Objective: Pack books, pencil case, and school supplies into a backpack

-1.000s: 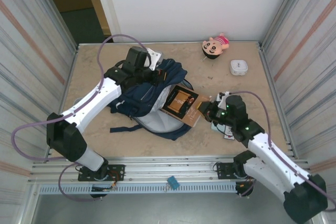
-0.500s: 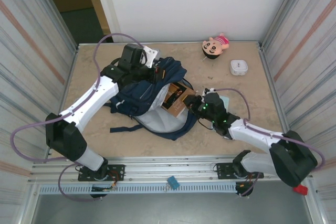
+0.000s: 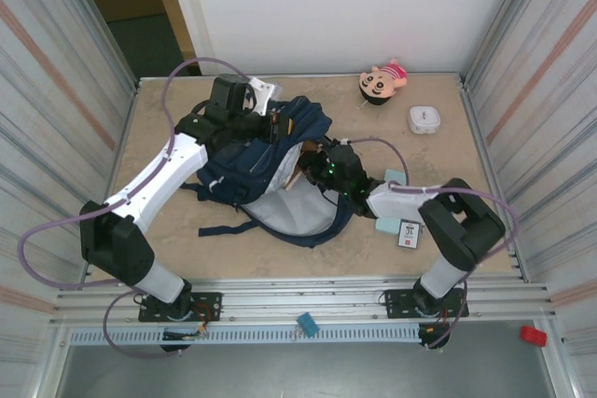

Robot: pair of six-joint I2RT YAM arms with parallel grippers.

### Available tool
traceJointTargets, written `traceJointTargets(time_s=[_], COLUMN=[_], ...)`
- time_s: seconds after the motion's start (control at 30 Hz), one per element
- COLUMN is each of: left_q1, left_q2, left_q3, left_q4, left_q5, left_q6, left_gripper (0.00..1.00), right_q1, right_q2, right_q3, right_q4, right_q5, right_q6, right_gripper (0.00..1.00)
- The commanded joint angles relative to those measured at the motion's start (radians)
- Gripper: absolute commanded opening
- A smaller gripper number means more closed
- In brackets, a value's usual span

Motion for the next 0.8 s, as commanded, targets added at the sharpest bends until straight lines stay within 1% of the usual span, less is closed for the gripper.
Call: traceJointTargets(time_s=[0.0, 0.07, 0.13, 0.17, 0.2, 0.23, 0.33, 0.47, 0.53, 0.63, 0.67, 0.7, 0.73, 0.77], left_q1=[0.008, 0.011, 0.012, 0.014, 0.015, 0.016, 0.018, 0.032, 0.038, 0.04, 0.04, 0.042, 0.042, 0.043], left_q2=[-0.061, -0.063, -0.065, -0.065, -0.066, -0.067, -0.071, -0.076, -0.079, -0.085, -0.087, -0.091, -0.093, -0.095], left_q3=[0.042, 0.04, 0.037, 0.034, 0.032, 0.03, 0.019, -0.004, -0.007, -0.008, -0.008, -0.01, -0.015, -0.018], left_q4=[0.141, 0.139, 0.137, 0.135, 0.135, 0.134, 0.136, 0.148, 0.147, 0.131, 0.126, 0.123, 0.118, 0.117], left_q5=[0.077, 0.078, 0.078, 0.076, 0.074, 0.07, 0.066, 0.067, 0.065, 0.042, 0.034, 0.024, 0.014, 0.009], left_q6=[-0.007, -0.011, -0.016, -0.015, -0.013, -0.013, -0.01, -0.016, -0.017, -0.002, 0.004, 0.009, 0.014, 0.016], left_gripper=[0.0, 0.0, 0.0, 0.0, 0.0, 0.0, 0.0, 0.0, 0.0, 0.0, 0.0, 0.0, 0.0, 0.0], right_q1=[0.013, 0.023, 0.026, 0.026, 0.026, 0.023, 0.015, 0.006, -0.001, -0.011, -0.014, -0.017, -0.017, -0.02], right_q2=[0.085, 0.136, 0.171, 0.185, 0.195, 0.206, 0.227, 0.206, 0.189, 0.158, 0.146, 0.13, 0.112, 0.098], right_q3=[0.085, 0.117, 0.147, 0.155, 0.158, 0.163, 0.163, 0.141, 0.131, 0.102, 0.092, 0.082, 0.072, 0.062], right_q4=[0.102, 0.109, 0.063, 0.038, 0.015, -0.004, -0.04, -0.093, -0.113, -0.129, -0.137, -0.149, -0.16, -0.168], right_q5=[0.002, 0.009, 0.017, 0.025, 0.032, 0.031, 0.006, -0.001, -0.012, -0.029, -0.032, -0.035, -0.039, -0.045], right_q6=[0.036, 0.047, 0.054, 0.054, 0.055, 0.053, 0.051, 0.033, 0.022, 0.017, 0.015, 0.009, -0.001, -0.005], right_gripper=[0.0, 0.0, 0.01, 0.03, 0.06, 0.12, 0.25, 0.34, 0.44, 0.49, 0.52, 0.63, 0.67, 0.69])
